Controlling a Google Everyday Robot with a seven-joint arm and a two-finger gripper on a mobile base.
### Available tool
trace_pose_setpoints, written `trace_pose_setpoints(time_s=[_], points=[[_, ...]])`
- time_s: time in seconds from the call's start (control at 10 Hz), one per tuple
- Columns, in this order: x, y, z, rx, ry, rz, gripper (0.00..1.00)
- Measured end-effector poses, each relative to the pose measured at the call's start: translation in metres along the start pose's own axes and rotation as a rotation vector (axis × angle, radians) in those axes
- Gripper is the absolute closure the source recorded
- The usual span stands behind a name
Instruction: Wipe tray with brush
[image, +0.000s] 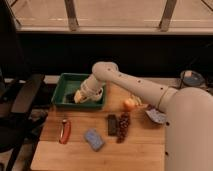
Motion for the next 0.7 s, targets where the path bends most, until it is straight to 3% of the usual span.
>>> trace_pose_setpoints(time_s=[0.2,0.4,0.6,0.7], points=[[0.008,-0.029,-0.016,0.039,-0.012,0.051,1.0],[-0.004,-0.05,-0.028,0.058,-0.04,0.068,1.0],[-0.021,-0.052,-0.032,0.054,-0.064,0.051,1.0],[-0.032,-0.045,-0.029,0.034,-0.074,0.036,1.0]])
